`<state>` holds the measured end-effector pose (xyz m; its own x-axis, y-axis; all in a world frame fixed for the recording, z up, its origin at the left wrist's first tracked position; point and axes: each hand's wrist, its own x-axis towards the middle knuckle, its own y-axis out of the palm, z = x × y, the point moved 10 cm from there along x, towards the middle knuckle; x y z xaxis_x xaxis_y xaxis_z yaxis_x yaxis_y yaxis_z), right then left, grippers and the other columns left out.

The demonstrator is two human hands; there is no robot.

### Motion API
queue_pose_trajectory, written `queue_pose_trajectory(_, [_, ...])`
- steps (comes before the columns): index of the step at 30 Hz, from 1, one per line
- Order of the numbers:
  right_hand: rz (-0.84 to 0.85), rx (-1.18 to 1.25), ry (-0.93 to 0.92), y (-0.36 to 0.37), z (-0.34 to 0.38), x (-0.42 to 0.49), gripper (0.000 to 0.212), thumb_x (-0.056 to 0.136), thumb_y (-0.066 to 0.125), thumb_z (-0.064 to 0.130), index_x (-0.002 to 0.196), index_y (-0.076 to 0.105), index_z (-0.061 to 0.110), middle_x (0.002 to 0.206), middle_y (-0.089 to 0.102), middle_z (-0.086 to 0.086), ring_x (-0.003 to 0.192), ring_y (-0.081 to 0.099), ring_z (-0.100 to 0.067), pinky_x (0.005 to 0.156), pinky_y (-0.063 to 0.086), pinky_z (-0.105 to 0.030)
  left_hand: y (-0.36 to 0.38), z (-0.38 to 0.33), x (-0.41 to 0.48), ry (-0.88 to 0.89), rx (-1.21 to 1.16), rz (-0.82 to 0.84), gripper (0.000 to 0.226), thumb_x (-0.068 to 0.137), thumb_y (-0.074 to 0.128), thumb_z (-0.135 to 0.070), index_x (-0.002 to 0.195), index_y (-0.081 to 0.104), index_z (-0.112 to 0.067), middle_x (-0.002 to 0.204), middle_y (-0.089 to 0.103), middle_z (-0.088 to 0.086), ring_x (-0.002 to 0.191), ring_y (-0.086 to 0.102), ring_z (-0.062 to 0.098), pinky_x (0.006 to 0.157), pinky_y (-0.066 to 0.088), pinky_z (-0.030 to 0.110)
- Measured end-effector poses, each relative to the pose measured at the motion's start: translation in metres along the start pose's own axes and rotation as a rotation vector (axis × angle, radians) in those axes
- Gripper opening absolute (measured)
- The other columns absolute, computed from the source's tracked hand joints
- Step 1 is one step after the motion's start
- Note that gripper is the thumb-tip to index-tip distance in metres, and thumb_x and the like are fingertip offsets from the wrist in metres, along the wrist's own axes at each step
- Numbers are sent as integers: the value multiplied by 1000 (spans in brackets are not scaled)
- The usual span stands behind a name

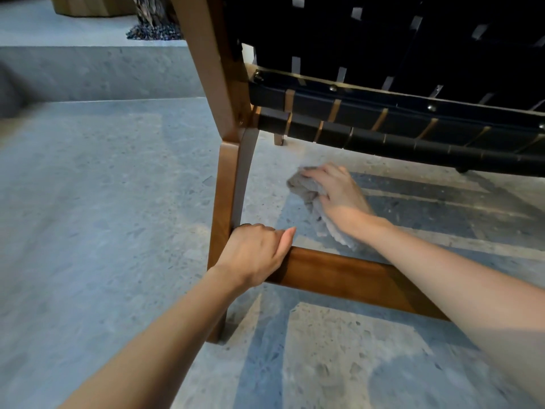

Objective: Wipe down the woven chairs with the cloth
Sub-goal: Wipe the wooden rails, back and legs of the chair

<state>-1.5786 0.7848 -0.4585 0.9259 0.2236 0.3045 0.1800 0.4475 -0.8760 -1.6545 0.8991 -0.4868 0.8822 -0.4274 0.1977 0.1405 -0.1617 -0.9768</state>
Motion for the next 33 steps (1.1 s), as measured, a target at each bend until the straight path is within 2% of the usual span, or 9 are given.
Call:
queue_pose_trajectory(4, [-2,84,-36,-13,-3,-32,51,90,55,-2,135,51,22,127,52,3,120,41,-11,100,28,-18,-3,2,1,-44,-100,-61,47,100,22,-40,100,65,-22,93,66,-2,84,57,15,69,47,29])
queue_pose_trajectory(7, [-103,140,-54,-34,14,-39,50,91,59,5,136,50,23,127,53,4,116,39,-1,96,27,-11,-28,1,-11,-31,-158,-271,21,93,52,-25,110,61,-15,100,55,3,90,47,16,71,47,27])
queue_pose_trajectory(9, [-189,185,-76,-50,35,-33,50,90,62,8,136,50,22,125,54,5,113,40,1,93,28,-8,-46,4,-26,-55,-81,-439,29,80,67,-10,108,58,-10,96,50,9,83,43,22,68,46,32])
queue_pose_trajectory(12, [-306,259,-64,-61,64,-12,49,90,62,11,137,50,19,117,51,8,110,45,-3,94,34,-12,-66,20,-48,-113,-63,-585,44,73,68,0,111,48,-10,105,40,13,92,37,25,81,38,36])
queue_pose_trajectory(16, [-392,385,70,-48,90,19,43,91,60,5,133,54,12,129,52,-1,121,46,-11,99,30,-11,-75,55,-61,-230,-112,-487,52,83,62,-8,126,35,-17,124,40,19,110,35,31,96,33,44])
queue_pose_trajectory(19, [-386,465,148,-27,100,24,48,92,52,-2,137,50,12,141,47,-3,132,40,-17,112,28,-23,-76,66,-63,-231,-87,-382,61,88,62,-19,142,35,-13,143,33,18,127,35,34,105,32,44])
queue_pose_trajectory(25, [-222,590,262,6,95,-3,47,96,51,8,141,46,20,139,53,-2,128,48,-18,107,38,-26,-60,59,-57,-131,-70,-215,69,98,45,-25,151,3,-12,160,-1,2,147,1,16,120,12,33])
queue_pose_trajectory(29, [-68,640,148,6,93,-36,50,89,61,2,136,52,16,139,53,1,130,45,-10,103,30,-13,-62,52,-59,-120,-203,-252,62,98,41,-12,151,9,-9,159,5,4,146,10,18,119,15,31])
queue_pose_trajectory(33, [-144,653,91,-26,87,-49,47,84,66,5,128,61,21,122,61,13,108,48,11,85,33,6,-77,47,-64,-143,-230,-343,50,94,43,1,143,35,-1,149,34,15,133,38,30,107,37,40])
